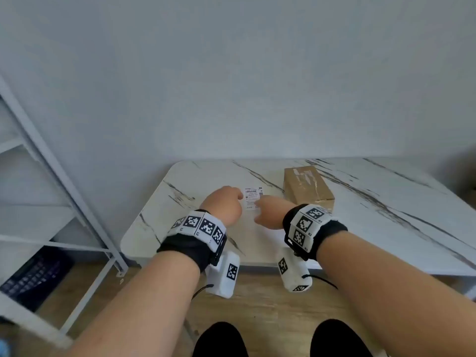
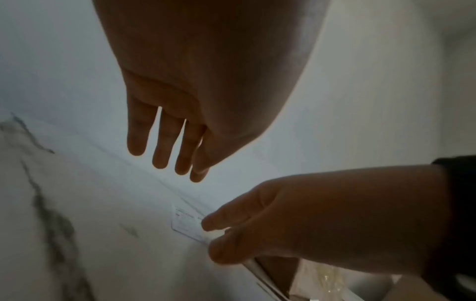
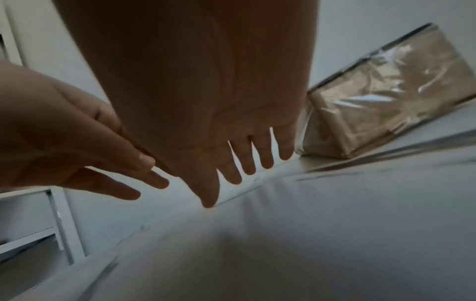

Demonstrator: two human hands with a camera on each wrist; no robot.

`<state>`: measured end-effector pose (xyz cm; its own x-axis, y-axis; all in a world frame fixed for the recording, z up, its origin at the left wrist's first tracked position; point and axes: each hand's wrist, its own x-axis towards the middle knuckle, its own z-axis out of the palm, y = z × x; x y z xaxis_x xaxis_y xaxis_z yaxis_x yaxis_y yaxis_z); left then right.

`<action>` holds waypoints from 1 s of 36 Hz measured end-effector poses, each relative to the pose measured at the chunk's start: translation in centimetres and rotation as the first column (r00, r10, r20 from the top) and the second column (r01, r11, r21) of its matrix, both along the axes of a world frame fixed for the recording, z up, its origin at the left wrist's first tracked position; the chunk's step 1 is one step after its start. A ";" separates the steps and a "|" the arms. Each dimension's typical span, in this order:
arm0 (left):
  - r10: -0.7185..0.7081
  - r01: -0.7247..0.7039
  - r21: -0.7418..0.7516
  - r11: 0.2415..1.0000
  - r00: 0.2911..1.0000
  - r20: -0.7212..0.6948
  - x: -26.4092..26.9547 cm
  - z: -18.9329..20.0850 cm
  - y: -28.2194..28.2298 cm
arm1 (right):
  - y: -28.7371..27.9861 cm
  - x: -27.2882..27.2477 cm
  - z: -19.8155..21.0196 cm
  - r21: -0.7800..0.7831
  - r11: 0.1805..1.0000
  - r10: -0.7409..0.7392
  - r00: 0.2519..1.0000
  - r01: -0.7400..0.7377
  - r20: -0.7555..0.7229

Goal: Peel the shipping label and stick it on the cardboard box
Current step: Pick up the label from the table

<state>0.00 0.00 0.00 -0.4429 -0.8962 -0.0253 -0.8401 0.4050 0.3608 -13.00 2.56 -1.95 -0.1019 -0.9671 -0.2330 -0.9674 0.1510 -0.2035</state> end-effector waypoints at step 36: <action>-0.107 0.108 -0.002 0.994 0.984 0.144 -2.1 -3.3 3.3 | 6.6 -2.3 -0.7 -0.136 0.990 -0.033 0.999 0.029 -0.026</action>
